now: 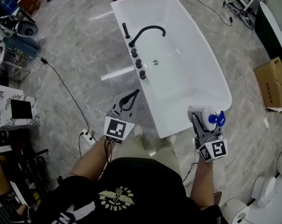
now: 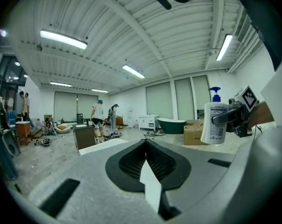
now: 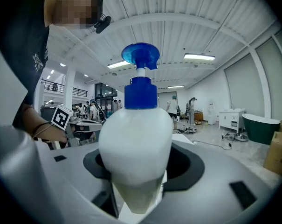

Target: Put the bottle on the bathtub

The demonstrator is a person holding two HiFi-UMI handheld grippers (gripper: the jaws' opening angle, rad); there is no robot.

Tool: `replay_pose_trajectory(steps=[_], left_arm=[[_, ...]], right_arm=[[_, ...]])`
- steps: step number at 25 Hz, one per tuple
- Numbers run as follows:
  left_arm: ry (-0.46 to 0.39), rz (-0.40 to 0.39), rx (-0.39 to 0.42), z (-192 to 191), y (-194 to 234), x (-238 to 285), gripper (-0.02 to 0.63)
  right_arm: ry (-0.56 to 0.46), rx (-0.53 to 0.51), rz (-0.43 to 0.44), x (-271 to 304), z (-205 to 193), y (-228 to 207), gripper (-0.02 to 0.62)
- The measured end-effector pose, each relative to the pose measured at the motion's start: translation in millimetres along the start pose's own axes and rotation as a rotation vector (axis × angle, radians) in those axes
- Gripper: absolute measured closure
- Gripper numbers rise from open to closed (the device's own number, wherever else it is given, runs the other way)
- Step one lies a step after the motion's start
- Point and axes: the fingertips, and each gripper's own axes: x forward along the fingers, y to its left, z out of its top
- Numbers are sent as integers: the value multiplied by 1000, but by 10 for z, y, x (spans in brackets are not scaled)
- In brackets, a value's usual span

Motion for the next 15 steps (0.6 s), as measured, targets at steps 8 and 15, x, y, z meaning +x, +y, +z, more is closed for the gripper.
replay_pose_trajectory(steps=[8, 15], left_arm=[[-34, 119, -77, -271, -130, 65, 597], [-42, 173, -105, -627, -306, 54, 597]], right_arm=[[24, -25, 145, 273, -359, -183, 331], [45, -49, 305, 568, -654, 15, 331]])
